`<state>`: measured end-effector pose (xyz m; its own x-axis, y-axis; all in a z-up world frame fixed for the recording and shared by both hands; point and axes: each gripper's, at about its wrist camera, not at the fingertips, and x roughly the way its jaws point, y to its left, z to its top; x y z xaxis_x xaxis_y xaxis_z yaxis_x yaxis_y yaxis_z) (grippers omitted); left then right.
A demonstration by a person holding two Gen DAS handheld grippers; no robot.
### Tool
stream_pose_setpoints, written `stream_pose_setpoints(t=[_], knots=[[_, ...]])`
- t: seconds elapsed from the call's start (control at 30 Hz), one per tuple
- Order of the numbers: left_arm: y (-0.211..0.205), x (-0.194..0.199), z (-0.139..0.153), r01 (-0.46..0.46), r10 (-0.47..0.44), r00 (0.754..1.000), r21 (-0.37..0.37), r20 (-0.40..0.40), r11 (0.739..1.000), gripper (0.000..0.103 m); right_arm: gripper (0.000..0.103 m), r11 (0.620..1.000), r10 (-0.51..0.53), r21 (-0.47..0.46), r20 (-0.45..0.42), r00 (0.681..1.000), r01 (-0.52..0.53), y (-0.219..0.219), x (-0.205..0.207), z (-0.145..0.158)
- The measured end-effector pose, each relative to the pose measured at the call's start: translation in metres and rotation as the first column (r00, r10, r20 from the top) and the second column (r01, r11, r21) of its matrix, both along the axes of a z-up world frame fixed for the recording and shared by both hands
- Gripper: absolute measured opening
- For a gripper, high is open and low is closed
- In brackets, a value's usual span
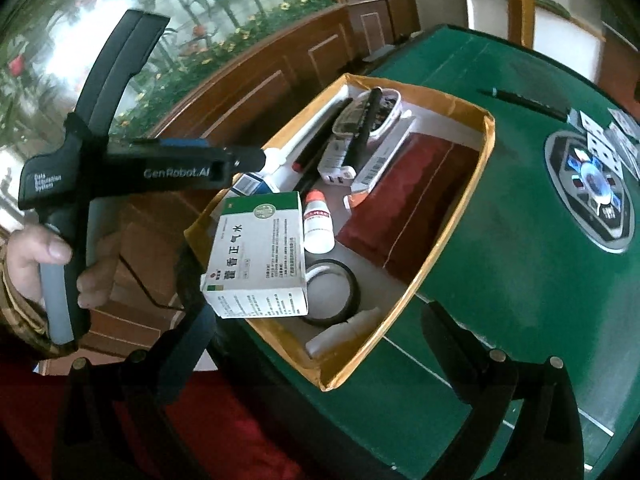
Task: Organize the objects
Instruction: 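Lower the green-and-white medicine box into the tray and open the right tool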
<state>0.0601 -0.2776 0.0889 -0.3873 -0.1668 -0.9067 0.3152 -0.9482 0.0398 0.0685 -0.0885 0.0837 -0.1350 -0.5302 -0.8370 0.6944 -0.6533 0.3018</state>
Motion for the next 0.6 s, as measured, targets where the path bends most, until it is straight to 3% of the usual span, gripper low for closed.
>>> stream_pose_setpoints(t=[0.23,0.37,0.6], knots=[[-0.005,-0.003,-0.015,0.037,-0.039,0.999,0.039,0.037,0.999,0.079,0.103,0.996,-0.088,0.015,0.033,0.996,0.087,-0.003,0.005,-0.008],[0.000,0.002,-0.012,0.022,-0.023,0.999,0.042,0.027,0.999,0.079,0.103,0.997,-0.080,0.016,0.036,0.996,0.080,-0.001,0.010,-0.005],[0.027,0.005,-0.006,0.021,-0.021,1.000,0.032,0.014,0.999,0.079,0.103,0.991,-0.131,0.019,0.025,0.991,0.130,0.034,0.011,-0.002]])
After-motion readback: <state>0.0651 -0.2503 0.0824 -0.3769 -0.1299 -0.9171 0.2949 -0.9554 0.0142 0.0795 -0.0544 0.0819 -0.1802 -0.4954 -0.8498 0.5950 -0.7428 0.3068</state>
